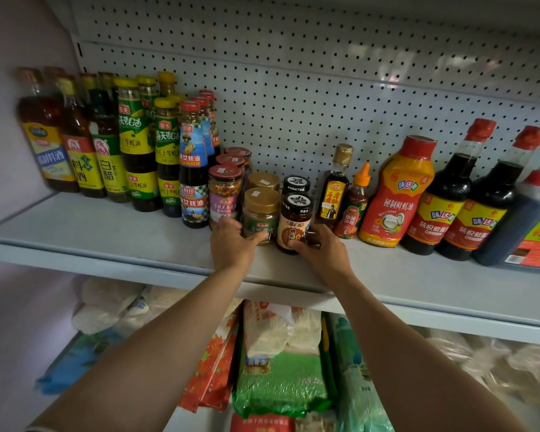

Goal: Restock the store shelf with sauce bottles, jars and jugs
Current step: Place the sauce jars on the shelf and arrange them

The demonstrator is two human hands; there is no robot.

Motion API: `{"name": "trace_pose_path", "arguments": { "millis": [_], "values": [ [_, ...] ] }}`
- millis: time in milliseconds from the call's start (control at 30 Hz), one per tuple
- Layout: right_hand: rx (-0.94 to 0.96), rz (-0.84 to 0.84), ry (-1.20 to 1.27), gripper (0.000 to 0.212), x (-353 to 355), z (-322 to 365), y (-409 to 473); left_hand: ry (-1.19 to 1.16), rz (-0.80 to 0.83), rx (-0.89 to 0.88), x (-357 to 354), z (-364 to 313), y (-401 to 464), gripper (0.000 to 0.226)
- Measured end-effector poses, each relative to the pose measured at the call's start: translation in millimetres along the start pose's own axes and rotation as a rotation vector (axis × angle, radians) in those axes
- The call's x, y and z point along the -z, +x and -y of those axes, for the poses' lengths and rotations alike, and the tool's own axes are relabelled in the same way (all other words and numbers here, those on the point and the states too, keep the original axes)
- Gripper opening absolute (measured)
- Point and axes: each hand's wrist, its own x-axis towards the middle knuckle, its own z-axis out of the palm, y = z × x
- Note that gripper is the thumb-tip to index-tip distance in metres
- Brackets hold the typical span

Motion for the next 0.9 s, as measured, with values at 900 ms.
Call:
{"name": "trace_pose_path", "arguments": {
  "millis": [900],
  "values": [
    [-0.127,-0.104,-0.153,0.063,-17.9,7.6,33.4,0.281,-0.061,0.075,-18.8,-13.8,10.1,0.038]
  ]
}}
